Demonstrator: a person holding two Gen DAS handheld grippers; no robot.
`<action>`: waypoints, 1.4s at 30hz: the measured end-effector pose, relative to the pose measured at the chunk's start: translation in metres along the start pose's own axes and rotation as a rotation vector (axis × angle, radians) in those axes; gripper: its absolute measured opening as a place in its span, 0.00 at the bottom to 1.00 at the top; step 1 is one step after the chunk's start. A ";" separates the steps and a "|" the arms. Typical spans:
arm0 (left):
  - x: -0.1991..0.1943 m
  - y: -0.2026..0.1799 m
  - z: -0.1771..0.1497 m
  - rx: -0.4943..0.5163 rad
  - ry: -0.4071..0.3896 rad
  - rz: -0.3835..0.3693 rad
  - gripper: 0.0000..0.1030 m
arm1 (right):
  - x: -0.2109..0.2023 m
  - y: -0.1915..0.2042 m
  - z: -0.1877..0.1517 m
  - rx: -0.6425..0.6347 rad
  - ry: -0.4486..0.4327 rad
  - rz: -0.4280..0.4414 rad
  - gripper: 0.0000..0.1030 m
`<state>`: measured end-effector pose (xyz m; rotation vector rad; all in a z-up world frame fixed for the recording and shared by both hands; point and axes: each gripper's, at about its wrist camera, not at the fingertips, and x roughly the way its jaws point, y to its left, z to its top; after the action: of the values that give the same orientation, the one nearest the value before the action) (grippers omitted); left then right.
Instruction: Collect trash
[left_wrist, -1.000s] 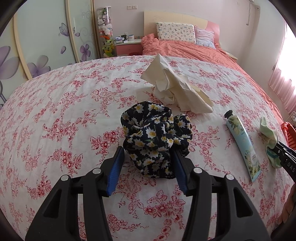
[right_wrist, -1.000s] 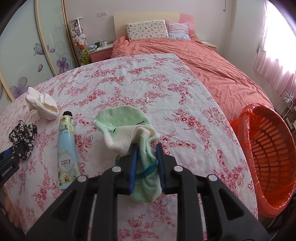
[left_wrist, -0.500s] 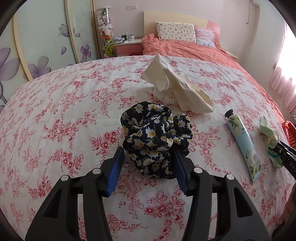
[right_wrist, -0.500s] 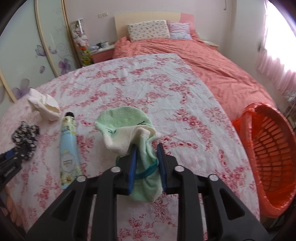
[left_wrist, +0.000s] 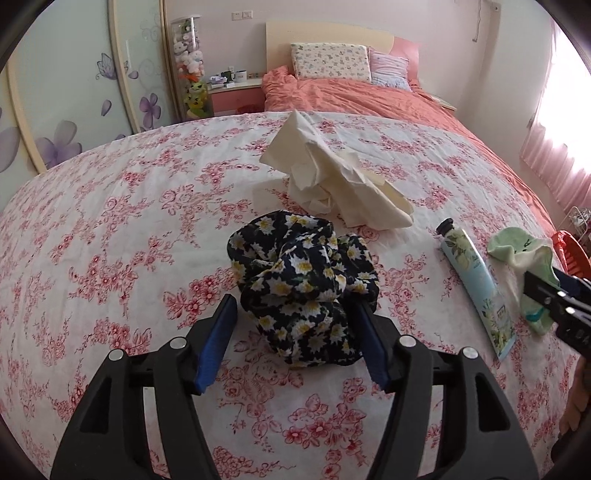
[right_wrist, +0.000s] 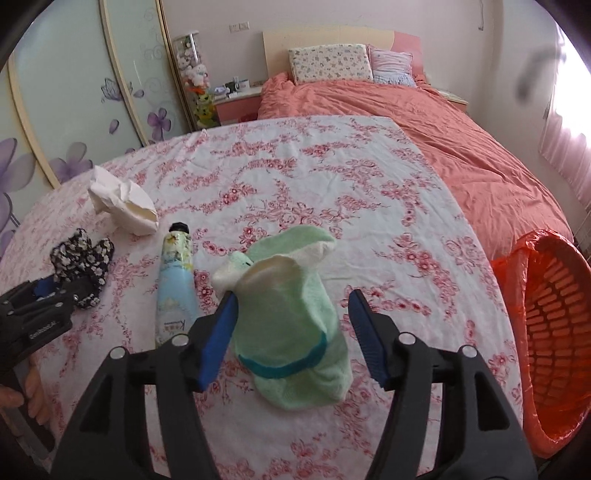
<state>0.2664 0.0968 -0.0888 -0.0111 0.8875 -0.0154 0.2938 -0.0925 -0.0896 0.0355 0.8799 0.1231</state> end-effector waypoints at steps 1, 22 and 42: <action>0.001 -0.002 0.001 0.006 0.000 -0.001 0.59 | 0.002 0.000 -0.001 -0.001 0.007 -0.002 0.56; -0.063 -0.040 0.011 0.138 -0.125 -0.087 0.13 | -0.085 -0.019 -0.003 -0.019 -0.129 -0.008 0.06; -0.098 -0.221 0.023 0.320 -0.173 -0.341 0.13 | -0.179 -0.164 -0.024 0.187 -0.231 -0.114 0.06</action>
<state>0.2202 -0.1220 0.0050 0.1331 0.6943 -0.4678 0.1775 -0.2771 0.0187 0.1706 0.6582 -0.0690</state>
